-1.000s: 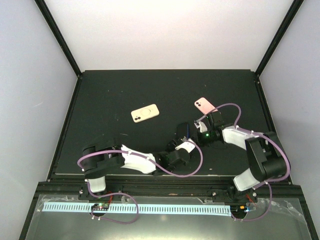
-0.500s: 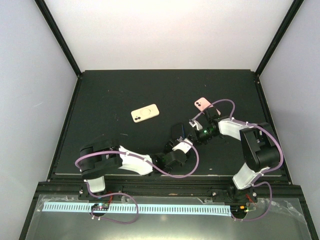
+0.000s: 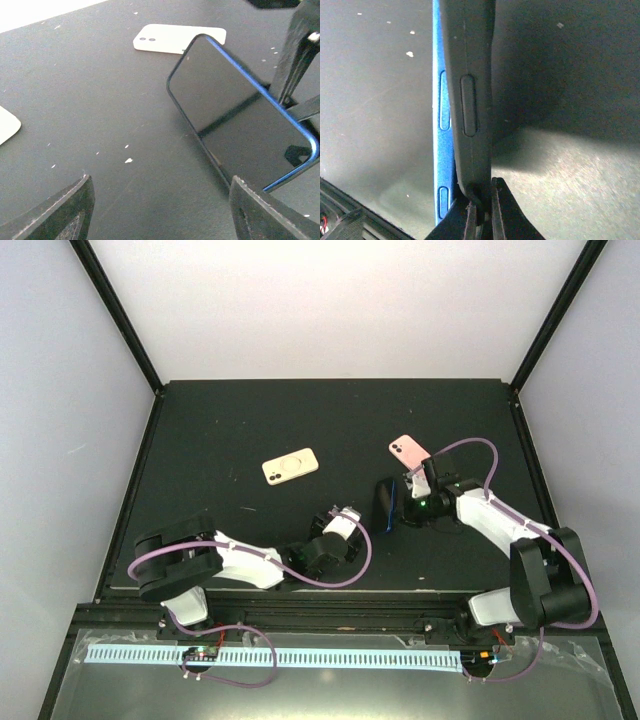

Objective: Take the phone out of the phone case

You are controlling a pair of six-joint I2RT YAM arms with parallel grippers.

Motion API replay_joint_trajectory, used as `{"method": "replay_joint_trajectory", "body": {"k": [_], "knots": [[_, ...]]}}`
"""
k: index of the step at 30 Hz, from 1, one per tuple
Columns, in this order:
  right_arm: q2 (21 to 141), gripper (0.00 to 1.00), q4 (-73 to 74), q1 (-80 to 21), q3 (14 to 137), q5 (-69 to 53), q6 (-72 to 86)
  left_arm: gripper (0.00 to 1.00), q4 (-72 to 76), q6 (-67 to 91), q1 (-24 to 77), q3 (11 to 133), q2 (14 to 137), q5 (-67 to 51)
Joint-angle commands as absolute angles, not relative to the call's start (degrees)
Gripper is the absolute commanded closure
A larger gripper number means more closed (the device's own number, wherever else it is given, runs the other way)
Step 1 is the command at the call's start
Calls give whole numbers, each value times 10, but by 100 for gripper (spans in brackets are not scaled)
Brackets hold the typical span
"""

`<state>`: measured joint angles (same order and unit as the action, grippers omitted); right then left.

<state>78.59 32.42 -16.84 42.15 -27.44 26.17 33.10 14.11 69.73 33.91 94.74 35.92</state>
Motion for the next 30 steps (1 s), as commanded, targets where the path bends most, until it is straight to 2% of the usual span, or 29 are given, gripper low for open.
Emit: {"method": "replay_joint_trajectory", "body": {"k": [1, 5, 11, 30], "knots": [[772, 99, 336, -169, 415, -235, 302, 26, 414, 122, 700, 333, 947, 306], [821, 99, 389, -168, 463, -268, 285, 25, 453, 85, 703, 333, 960, 265], [871, 99, 401, -169, 480, -287, 281, 28, 392, 71, 704, 390, 1000, 237], [887, 99, 407, -169, 495, -319, 278, 34, 291, 49, 712, 495, 1078, 323]]}}
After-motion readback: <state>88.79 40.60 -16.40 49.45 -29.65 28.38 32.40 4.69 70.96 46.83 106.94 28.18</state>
